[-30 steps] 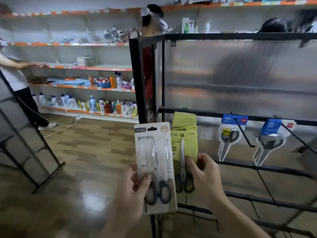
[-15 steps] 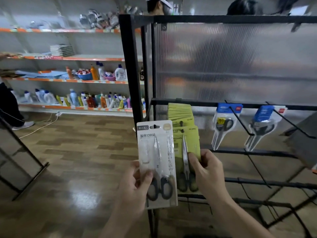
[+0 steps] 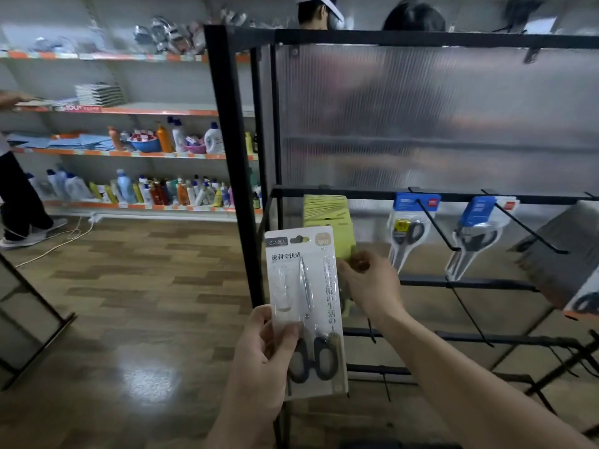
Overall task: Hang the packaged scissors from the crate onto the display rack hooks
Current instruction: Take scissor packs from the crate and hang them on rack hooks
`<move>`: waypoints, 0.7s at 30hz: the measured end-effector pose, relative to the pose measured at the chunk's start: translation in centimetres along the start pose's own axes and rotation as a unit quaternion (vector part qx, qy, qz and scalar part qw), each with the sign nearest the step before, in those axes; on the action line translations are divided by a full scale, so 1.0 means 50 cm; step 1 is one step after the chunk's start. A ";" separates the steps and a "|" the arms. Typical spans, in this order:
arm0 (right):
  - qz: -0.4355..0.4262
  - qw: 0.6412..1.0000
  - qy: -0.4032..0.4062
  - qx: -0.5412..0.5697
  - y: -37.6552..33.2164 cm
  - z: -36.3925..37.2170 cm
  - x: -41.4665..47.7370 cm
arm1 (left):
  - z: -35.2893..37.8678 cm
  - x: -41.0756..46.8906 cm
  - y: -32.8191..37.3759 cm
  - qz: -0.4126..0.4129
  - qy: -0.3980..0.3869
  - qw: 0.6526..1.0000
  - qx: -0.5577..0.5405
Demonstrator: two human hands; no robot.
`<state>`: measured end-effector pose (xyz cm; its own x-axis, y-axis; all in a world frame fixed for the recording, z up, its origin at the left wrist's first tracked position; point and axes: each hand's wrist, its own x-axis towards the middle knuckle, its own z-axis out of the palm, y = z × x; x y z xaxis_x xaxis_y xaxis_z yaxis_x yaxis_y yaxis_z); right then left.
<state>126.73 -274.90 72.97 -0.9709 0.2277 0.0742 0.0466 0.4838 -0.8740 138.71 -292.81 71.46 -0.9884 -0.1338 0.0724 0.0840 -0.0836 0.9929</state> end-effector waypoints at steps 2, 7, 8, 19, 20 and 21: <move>-0.010 0.999 -0.004 -0.040 0.005 -0.034 -0.014 | 0.024 -0.003 -0.006 -0.001 -0.008 1.000 -0.003; -0.080 0.987 -0.006 -0.143 0.033 -0.181 -0.056 | 0.109 -0.005 -0.008 0.016 -0.041 0.999 0.013; -0.082 0.983 -0.013 -0.162 0.041 -0.217 -0.063 | 0.133 -0.004 -0.011 0.016 -0.044 0.999 0.011; -0.033 0.926 -0.026 -0.376 0.303 -0.675 -0.030 | 0.620 -0.056 -0.059 0.014 -0.135 0.991 0.006; -0.030 0.925 -0.027 -0.379 0.330 -0.723 -0.023 | 0.676 -0.065 -0.067 0.004 -0.146 0.989 0.004; -0.028 0.922 -0.026 -0.384 0.358 -0.770 -0.015 | 0.731 -0.073 -0.071 -0.009 -0.158 0.987 0.002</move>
<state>137.33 -233.91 75.77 -0.9860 0.1520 0.0682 0.1284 0.9544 -0.2697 137.40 -255.91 71.11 -0.9800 0.1818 0.0806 0.0672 -0.0785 0.9946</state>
